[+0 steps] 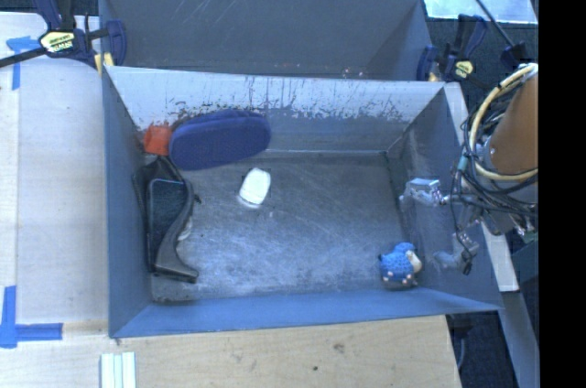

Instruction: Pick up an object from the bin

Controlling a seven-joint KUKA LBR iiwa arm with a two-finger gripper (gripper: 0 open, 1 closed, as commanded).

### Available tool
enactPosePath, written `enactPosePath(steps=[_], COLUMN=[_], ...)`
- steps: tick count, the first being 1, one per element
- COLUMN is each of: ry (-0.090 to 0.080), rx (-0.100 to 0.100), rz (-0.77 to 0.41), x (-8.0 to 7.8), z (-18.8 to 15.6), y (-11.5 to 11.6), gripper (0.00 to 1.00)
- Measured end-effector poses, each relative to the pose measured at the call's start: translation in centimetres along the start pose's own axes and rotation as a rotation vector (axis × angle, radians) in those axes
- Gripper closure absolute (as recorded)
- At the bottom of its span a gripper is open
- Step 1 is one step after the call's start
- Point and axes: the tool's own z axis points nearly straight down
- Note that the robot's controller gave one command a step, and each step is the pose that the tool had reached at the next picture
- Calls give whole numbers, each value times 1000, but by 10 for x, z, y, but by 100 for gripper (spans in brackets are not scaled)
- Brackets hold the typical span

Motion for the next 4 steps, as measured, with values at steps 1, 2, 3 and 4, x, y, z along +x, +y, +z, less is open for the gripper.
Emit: enactPosePath(steps=[1,2,3,4], ry=[4,0,-4,1], rx=[-5,1,6,-1], rz=[-629,-625,-550,-119], x=[-21,-22,-14,-4], z=[93,90,-62,-2], y=[21,20,5,-12], gripper=[0,100,100,100])
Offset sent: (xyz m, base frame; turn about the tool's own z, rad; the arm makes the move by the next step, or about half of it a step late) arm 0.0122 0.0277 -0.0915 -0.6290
